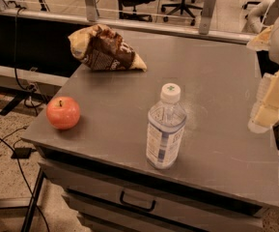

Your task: Move blue plastic bottle near brown chip bag

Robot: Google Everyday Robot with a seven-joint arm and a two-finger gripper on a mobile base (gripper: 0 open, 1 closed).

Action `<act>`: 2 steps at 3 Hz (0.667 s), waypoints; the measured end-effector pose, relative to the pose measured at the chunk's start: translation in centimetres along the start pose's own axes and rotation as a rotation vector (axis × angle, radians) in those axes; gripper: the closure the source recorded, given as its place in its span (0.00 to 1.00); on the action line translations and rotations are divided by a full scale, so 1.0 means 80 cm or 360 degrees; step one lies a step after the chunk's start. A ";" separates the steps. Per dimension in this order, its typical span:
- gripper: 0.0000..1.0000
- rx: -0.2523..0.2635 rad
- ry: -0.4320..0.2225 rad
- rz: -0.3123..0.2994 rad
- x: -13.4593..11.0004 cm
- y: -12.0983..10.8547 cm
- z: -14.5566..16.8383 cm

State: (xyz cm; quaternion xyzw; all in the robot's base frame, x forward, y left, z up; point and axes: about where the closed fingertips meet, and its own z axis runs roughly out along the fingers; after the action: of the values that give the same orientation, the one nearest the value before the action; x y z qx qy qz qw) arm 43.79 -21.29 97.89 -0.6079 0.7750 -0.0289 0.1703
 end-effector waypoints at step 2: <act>0.00 -0.0221 -0.0465 -0.0249 -0.070 0.033 0.034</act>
Offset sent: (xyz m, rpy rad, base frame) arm -0.0250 0.1380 -0.0308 0.5709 0.1327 0.5136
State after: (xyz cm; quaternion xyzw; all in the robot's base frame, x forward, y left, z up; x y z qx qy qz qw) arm 43.24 -14.81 95.96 -0.6744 0.6924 0.1001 0.2359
